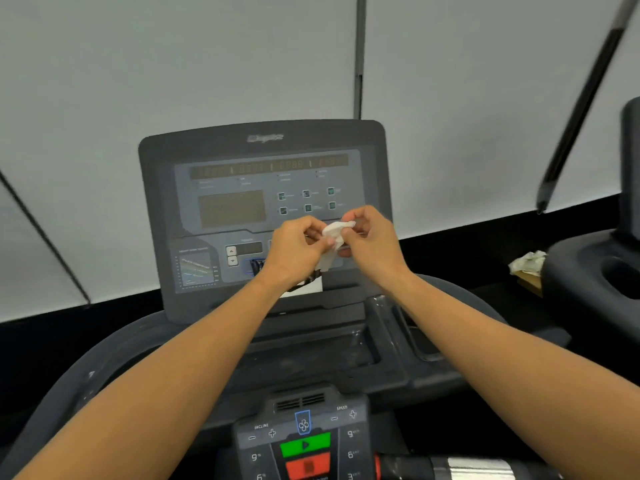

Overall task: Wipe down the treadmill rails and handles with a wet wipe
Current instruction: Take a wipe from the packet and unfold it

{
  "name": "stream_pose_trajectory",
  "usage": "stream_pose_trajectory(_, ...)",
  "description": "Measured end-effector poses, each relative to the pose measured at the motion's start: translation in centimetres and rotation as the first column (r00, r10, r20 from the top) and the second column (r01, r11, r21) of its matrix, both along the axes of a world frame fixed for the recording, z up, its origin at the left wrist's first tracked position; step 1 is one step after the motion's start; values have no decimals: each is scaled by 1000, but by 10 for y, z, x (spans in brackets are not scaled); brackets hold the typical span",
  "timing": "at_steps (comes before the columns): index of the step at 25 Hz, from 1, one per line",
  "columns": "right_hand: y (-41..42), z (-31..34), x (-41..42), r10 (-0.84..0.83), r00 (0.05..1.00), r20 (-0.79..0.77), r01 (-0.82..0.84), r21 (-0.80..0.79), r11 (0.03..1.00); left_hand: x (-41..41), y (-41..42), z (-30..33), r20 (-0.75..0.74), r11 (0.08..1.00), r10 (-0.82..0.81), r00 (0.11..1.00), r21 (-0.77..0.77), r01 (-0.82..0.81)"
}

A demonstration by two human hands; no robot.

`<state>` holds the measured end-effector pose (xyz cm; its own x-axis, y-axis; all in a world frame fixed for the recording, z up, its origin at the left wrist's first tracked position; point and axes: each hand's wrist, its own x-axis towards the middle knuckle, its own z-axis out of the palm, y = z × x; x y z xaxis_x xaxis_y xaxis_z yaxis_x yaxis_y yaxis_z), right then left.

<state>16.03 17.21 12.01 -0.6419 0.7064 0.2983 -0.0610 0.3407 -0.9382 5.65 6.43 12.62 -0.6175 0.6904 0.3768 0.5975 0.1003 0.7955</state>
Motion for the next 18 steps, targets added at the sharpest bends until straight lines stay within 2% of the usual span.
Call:
stream_pose_trajectory(2, -12, 5, 23, -13, 1000, 23, 13, 10, 1000, 12, -2, 1, 113, 995, -104, 988, 16, 103)
stream_pose_trajectory(4, -20, 10, 50, -78, 995, 67, 75, 41, 996, 26, -2, 6, 254, 972, -230, 939, 22, 232)
stream_pose_trajectory(6, -28, 14, 81, -127, 989, 70, 127, -5, 992, 42, 0, 10, 314, 944, -318, 894, 19, 329)
stream_pose_trajectory(10, -47, 27, 154, -214, 974, 70, 220, -106, 970, 97, 14, 19, 336, 888, -438, 834, 18, 459)
stream_pose_trajectory(13, -59, 37, 222, -372, 926, 57, 377, -148, 914, 158, 27, 25, 298, 819, -549, 781, 5, 574)
stream_pose_trajectory(15, -66, 41, 271, -456, 890, 7, 442, -265, 857, 204, 31, 27, 265, 737, -652, 710, 5, 676)
stream_pose_trajectory(18, -85, 40, 342, -493, 869, -48, 440, -384, 812, 275, 33, 27, 226, 571, -800, 555, 6, 821)
